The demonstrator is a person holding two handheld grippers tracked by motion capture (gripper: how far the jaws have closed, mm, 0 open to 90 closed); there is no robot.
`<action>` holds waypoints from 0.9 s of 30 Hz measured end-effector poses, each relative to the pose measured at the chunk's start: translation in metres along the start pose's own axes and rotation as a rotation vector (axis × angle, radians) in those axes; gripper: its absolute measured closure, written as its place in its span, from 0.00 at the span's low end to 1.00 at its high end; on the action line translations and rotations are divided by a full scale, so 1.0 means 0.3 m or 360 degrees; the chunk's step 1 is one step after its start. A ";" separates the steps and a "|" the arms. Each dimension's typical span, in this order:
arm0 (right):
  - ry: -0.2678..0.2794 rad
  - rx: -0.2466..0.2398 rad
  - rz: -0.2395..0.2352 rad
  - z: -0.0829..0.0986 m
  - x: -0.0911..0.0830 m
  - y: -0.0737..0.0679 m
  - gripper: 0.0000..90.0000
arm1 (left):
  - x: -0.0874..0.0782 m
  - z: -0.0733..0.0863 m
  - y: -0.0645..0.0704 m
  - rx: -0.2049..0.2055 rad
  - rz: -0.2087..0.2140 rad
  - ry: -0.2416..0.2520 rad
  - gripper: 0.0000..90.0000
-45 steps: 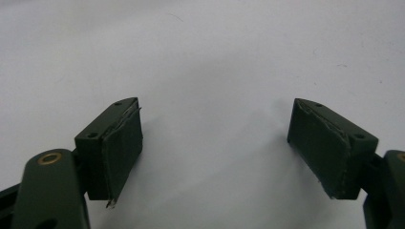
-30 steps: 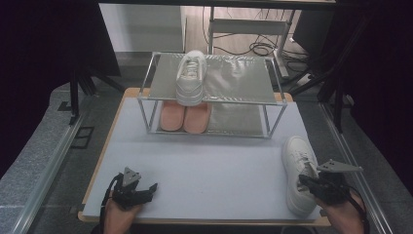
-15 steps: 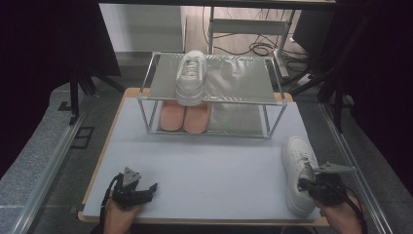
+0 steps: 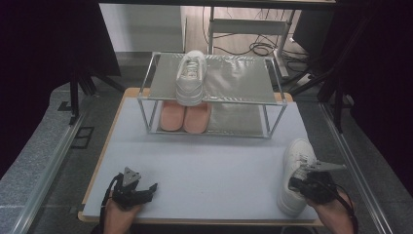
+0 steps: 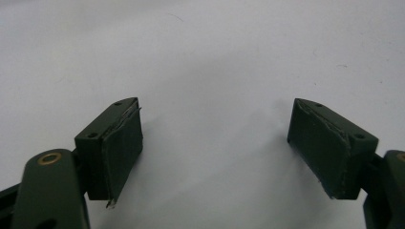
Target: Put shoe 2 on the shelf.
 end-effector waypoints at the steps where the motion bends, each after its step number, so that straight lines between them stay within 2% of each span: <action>1: -0.0001 -0.0012 -0.0006 -0.008 0.004 -0.009 1.00 | 0.000 0.000 0.000 0.0000 0.0000 0.0000 0.21; 10: -0.0001 -0.0120 -0.0059 -0.077 0.041 -0.091 1.00 | 0.000 0.000 0.000 0.0000 0.0000 0.0000 0.21; 14: 0.0027 -0.0115 -0.0060 -0.091 0.025 -0.092 1.00 | 0.000 0.000 0.000 0.0000 0.0001 0.0000 0.21; 19: 0.0098 -0.0054 -0.0024 -0.092 -0.040 -0.042 1.00 | 0.000 0.000 0.000 0.0000 0.0000 0.0000 0.21; 24: 0.0169 0.0040 0.0024 -0.077 -0.109 0.036 1.00 | 0.000 0.000 0.000 0.0000 0.0001 0.0000 0.21; 27: 0.0190 0.0112 0.0059 -0.059 -0.124 0.091 1.00 | 0.000 0.000 0.000 0.0000 0.0001 -0.0001 0.21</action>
Point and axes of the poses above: each handheld gripper's, and its own axes: x roughly forward along the jaws, z roughly out of its underside, y roughly to its right, the point moved 6 cm from there along x, roughly forward along the jaws, and after that the axes turned 11 degrees about -y, right-handed, at the moved point
